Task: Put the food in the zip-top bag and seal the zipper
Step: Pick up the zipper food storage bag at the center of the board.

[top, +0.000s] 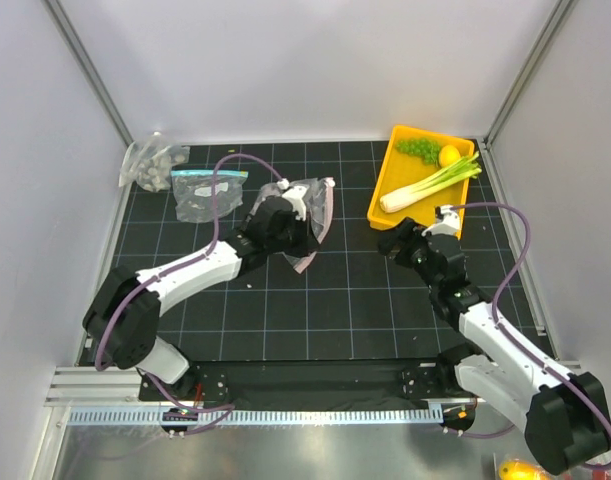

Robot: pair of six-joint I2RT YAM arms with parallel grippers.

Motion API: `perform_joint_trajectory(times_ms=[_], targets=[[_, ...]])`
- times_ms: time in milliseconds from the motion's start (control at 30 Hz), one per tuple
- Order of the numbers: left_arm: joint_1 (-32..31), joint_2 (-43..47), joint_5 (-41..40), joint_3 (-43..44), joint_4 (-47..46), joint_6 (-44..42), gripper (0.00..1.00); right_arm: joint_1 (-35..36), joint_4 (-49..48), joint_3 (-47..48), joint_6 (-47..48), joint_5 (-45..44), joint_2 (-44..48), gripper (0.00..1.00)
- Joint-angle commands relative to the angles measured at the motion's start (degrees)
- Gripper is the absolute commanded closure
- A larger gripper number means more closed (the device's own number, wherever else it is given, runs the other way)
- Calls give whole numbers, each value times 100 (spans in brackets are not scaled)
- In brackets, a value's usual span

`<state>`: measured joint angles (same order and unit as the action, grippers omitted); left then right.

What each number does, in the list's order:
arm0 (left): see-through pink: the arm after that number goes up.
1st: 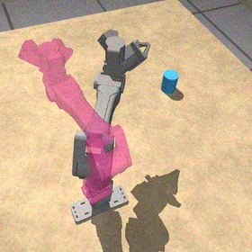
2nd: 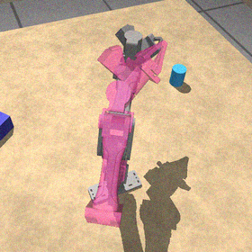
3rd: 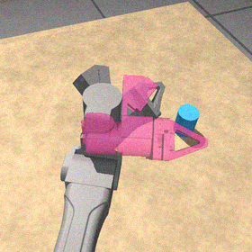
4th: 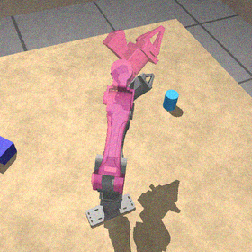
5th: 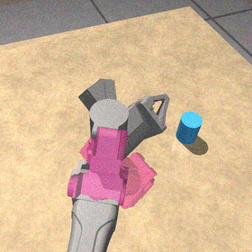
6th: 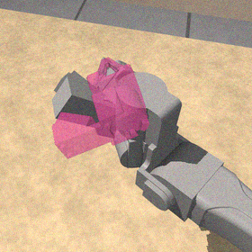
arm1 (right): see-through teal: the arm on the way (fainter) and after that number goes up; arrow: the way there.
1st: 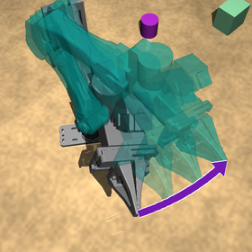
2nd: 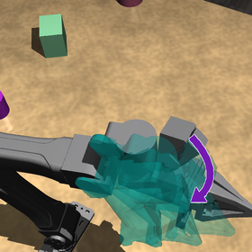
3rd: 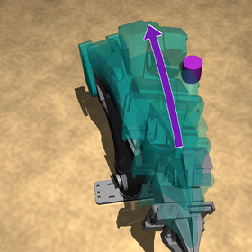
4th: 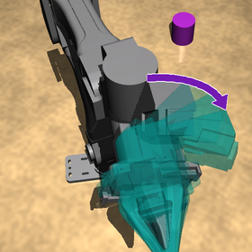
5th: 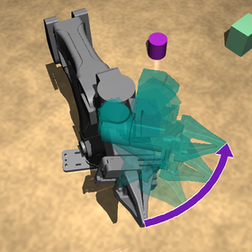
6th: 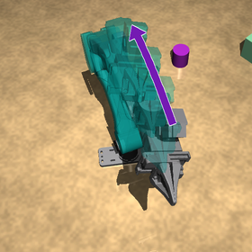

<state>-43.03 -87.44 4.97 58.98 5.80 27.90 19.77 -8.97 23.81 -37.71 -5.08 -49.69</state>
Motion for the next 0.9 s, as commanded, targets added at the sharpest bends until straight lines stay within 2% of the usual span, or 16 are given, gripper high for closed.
perform_joint_trajectory(times_ms=[0, 133, 300, 433, 867], targets=[[180, 218, 1259, -421, -1368, 619, 100, 1, -1095, 150, -87, 1041, -190, 21], [207, 201, 1822, -607, -1942, 901, 100, 1, -1642, 80, -184, 1640, -330, 28], [224, 192, 2508, -738, -2469, 1086, 100, 1, -1775, 88, -192, 1774, -436, 39], [224, 350, 2649, -932, -2865, 1183, 100, 1, -1757, 132, -175, 1818, -567, 41], [216, 359, 2965, -1011, -3164, 1332, 100, -8, -1933, 159, -210, 2081, -752, 42]])
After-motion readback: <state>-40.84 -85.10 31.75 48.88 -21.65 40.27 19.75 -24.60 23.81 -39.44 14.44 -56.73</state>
